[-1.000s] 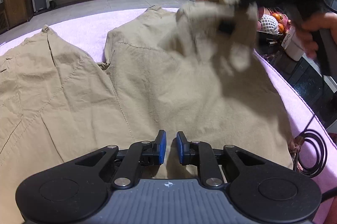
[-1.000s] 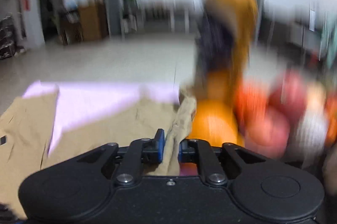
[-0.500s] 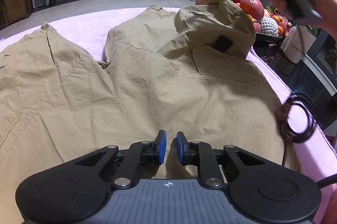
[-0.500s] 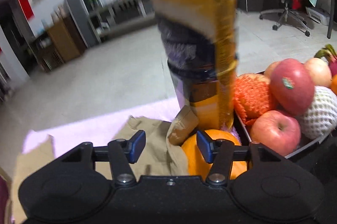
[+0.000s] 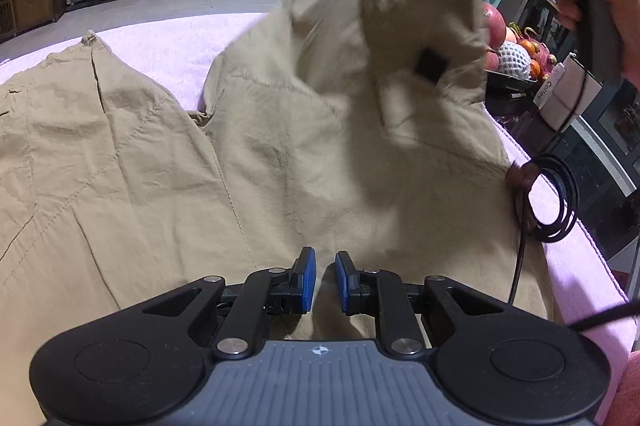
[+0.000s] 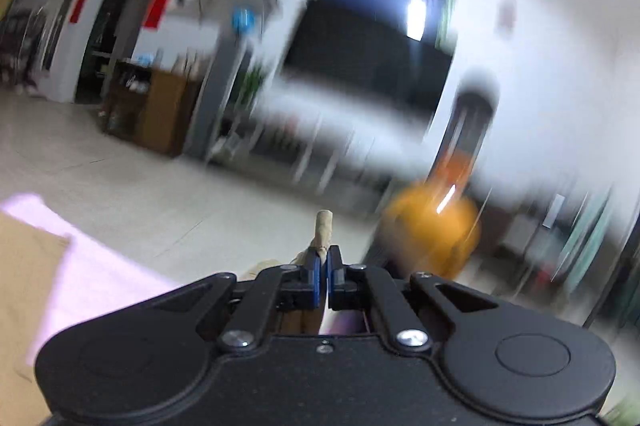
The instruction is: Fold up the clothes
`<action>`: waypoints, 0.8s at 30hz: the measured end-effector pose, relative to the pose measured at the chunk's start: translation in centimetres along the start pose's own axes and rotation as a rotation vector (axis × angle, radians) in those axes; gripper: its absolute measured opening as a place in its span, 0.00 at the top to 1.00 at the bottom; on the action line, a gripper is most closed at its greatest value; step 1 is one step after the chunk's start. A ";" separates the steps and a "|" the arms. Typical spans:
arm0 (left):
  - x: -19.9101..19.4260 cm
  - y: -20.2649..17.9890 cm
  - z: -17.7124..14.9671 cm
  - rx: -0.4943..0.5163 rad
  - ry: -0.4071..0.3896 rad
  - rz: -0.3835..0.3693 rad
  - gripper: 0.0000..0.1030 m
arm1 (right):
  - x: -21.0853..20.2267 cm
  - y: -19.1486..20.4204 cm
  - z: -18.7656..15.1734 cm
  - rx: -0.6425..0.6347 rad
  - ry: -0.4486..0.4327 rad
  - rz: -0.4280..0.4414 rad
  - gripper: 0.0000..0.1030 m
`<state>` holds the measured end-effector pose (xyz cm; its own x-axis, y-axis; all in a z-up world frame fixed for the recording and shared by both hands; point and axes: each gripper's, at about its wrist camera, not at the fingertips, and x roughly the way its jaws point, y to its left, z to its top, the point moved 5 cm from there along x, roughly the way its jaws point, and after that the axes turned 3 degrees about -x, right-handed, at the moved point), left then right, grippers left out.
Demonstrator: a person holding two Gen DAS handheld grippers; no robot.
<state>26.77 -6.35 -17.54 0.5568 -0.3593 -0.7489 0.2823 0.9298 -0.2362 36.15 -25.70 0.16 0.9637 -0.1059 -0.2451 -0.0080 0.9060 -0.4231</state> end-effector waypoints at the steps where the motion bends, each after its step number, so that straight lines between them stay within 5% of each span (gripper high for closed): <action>1: 0.0 0.0 0.0 -0.003 0.000 0.000 0.83 | -0.7 0.2 0.2 -0.038 -0.035 -0.019 0.95; 3: 0.0 0.0 0.1 -0.004 0.002 0.002 0.83 | -0.9 0.3 0.0 -0.089 -0.044 -0.046 0.75; 5: 0.1 0.0 0.2 -0.003 0.007 0.005 0.83 | 1.1 -1.1 -1.5 0.022 0.118 -0.013 0.63; 7: 0.1 0.1 0.3 -0.010 0.011 0.002 0.83 | 1.7 -3.0 -2.4 0.165 0.235 0.026 0.62; 9: 0.1 0.3 0.4 -0.027 0.017 -0.003 0.83 | 0.0 -5.2 -2.0 0.299 0.261 0.058 0.52; 13: -1.6 0.0 1.2 -0.056 -0.007 -0.008 0.87 | -5.0 -8.2 -0.1 0.425 0.277 0.147 0.50; 17: -4.7 -0.2 2.7 -0.044 -0.110 0.010 0.86 | -9.1 -8.1 0.6 0.395 0.243 0.156 0.42; 20: -4.9 0.9 2.9 -0.080 -0.118 0.054 0.86 | -9.3 -6.3 -1.3 0.391 0.262 0.165 0.41; 24: -3.3 2.7 2.3 -0.127 -0.093 0.098 0.88 | -5.5 -3.0 -7.3 0.444 0.408 0.273 0.43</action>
